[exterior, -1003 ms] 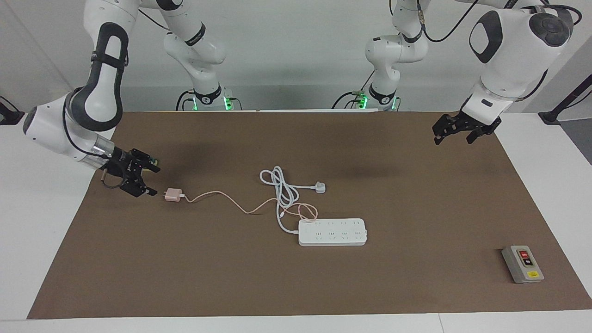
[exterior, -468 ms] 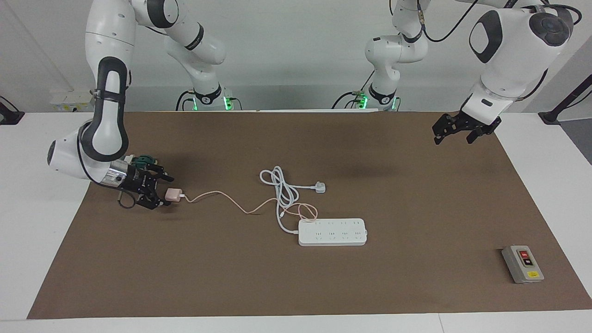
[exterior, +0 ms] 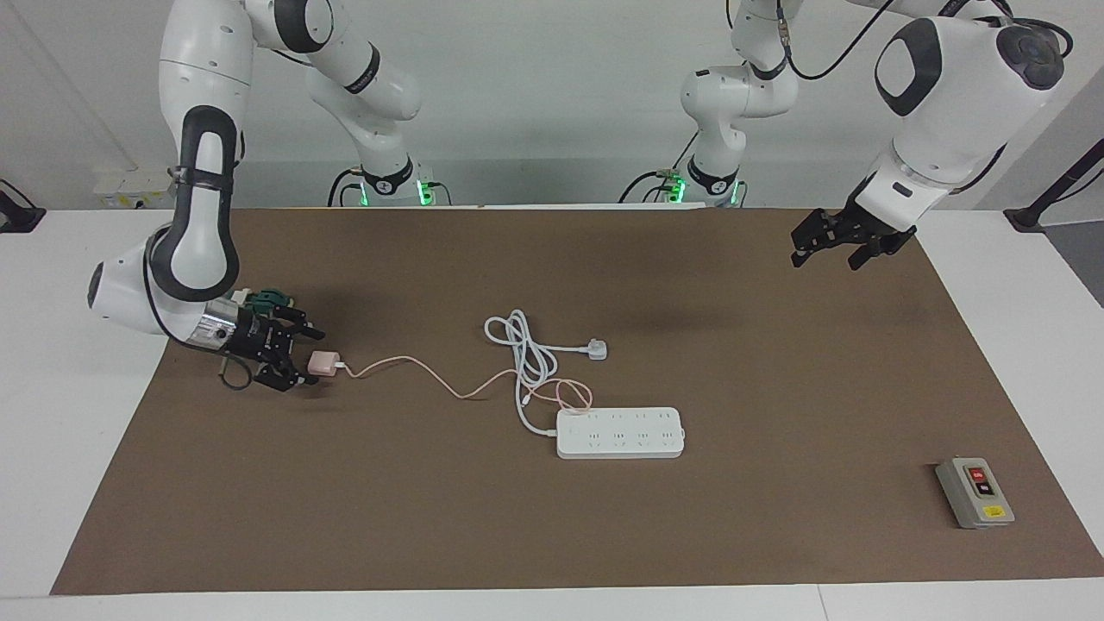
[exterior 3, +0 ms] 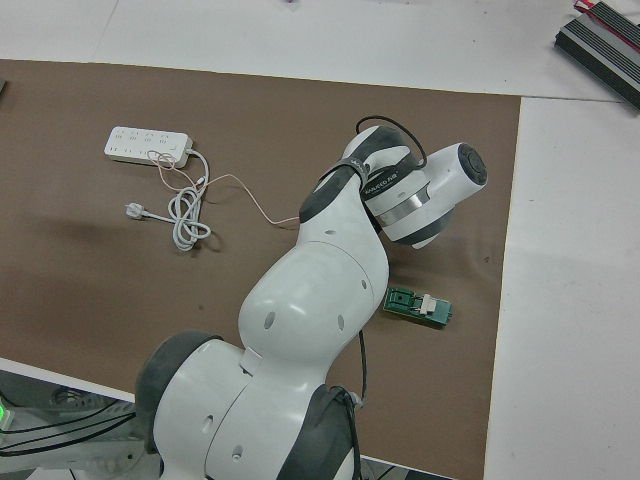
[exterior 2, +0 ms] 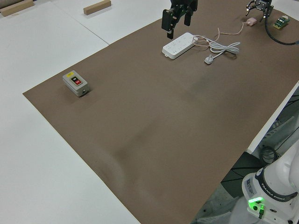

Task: Plug charger into power strip
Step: 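Lift the charger with the right gripper while the left gripper reaches the strip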

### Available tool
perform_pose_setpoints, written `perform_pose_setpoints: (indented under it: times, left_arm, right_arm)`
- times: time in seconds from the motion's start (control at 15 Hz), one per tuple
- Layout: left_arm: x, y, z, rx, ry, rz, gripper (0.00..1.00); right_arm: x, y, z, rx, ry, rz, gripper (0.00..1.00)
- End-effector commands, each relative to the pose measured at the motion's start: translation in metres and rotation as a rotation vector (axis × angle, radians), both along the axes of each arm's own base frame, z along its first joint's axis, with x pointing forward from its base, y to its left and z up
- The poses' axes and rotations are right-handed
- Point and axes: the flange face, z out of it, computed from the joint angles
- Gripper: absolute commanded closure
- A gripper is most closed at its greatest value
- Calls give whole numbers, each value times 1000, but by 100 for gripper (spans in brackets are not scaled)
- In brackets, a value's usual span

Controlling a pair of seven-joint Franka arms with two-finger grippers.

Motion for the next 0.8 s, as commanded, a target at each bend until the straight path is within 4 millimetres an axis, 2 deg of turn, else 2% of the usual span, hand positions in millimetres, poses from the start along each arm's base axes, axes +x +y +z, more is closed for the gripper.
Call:
perform_pose_setpoints:
  times: [0.0,0.07,0.2,0.33,0.53,0.74]
  left_arm:
    - [0,8,-9,-141,20,27,0]
    - [8,13,-18,-194,37,46,0]
    - [15,17,-24,-310,21,72,0]
    - [25,18,-48,-412,40,72,0]
    - [29,19,-71,-544,78,118,0]
    - [32,19,-93,-631,53,77,0]
  right_arm:
    - [-2,-2,-2,20,-29,8,0]
    - [-3,-2,-2,19,-35,12,0]
    - [-6,-1,-6,21,-41,27,0]
    - [-6,-1,-7,13,-49,24,0]
    - [-5,-1,-7,9,-51,10,0]
    - [-6,2,-14,-24,-62,-3,0]
